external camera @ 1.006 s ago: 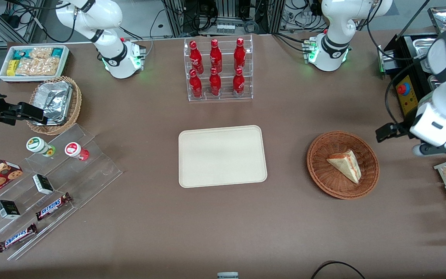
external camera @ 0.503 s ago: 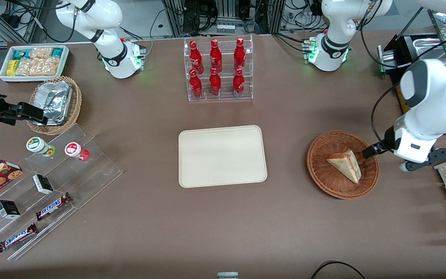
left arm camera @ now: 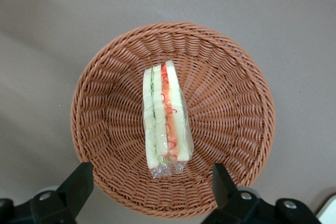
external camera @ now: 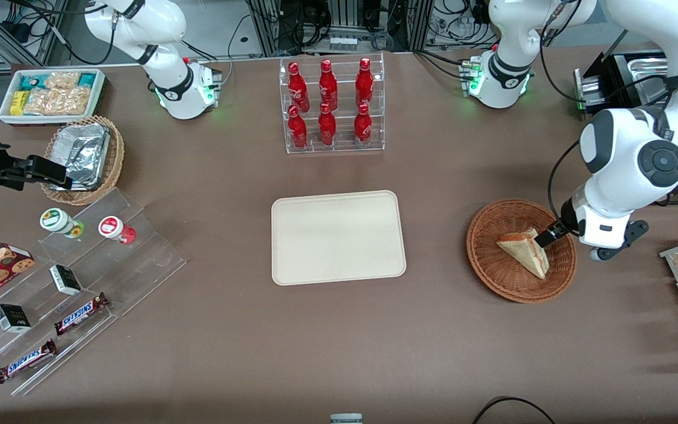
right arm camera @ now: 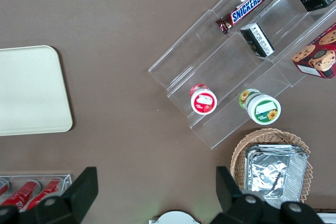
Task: Place sandwich from basket to tray
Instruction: 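Lower the left gripper and close it on the wrapped sandwich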
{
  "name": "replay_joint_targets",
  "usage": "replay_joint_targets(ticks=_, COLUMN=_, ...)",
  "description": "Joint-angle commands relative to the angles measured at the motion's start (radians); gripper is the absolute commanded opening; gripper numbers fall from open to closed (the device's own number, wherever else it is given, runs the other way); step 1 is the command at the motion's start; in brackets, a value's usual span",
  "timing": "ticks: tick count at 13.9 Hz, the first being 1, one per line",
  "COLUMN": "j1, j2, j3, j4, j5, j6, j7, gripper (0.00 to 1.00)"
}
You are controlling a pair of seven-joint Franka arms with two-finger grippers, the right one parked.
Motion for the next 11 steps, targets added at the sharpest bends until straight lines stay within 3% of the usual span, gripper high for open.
replay_joint_targets(ticks=1, j1=-0.004, j2=0.008, j3=-0.001, j4=-0.015, j5=0.005, j6=0.027, j7=-0.037, gripper=1.0)
replay_joint_targets(ticks=11, j1=-0.025, j2=0.082, j3=-0.003, j4=-0.084, j5=-0.015, j6=0.231, j7=-0.114, gripper=1.0)
